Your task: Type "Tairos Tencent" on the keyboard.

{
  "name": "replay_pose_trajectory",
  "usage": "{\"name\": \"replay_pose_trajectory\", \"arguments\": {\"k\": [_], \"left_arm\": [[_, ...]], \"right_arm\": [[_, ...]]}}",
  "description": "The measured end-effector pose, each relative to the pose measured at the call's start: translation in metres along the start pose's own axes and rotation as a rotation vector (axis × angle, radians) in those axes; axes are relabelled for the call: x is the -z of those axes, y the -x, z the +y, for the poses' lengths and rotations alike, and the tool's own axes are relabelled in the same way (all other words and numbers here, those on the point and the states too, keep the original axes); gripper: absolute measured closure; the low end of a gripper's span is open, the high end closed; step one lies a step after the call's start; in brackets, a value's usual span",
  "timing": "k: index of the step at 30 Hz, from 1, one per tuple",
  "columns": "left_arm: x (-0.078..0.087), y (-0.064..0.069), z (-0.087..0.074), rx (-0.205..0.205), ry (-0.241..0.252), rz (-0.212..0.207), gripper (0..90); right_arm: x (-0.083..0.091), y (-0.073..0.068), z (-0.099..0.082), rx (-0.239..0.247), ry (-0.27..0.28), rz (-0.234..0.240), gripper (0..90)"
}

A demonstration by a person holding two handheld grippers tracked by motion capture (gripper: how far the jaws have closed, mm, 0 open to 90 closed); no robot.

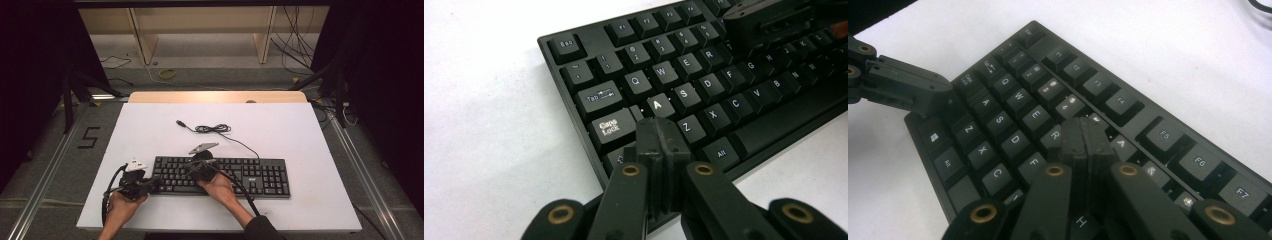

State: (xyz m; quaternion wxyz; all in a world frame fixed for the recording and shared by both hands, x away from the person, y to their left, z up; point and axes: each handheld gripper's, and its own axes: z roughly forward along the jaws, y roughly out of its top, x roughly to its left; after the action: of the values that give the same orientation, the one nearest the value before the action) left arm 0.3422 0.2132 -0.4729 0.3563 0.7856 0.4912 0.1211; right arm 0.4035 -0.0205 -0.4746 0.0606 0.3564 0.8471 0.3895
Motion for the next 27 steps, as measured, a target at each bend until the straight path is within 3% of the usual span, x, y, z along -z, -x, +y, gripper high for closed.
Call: {"name": "replay_pose_trajectory", "arguments": {"k": [13, 23, 27], "left_arm": [[-0.0035, 0.0002, -0.0014, -0.007, -0.015, 0.007, 88.9], [-0.0023, 0.0004, -0.0001, -0.01, -0.015, 0.01, 88.8], [0.0018, 0.0004, 0.002, -0.009, 0.009, 0.009, 88.8]], "right_arm": [[-0.004, -0.0013, -0.0019, 0.014, -0.007, -0.027, 90.0], [-0.0023, -0.0002, -0.0017, -0.013, -0.001, -0.019, 90.0], [0.0025, -0.0008, -0.0009, -0.02, 0.024, -0.001, 90.0]]}}
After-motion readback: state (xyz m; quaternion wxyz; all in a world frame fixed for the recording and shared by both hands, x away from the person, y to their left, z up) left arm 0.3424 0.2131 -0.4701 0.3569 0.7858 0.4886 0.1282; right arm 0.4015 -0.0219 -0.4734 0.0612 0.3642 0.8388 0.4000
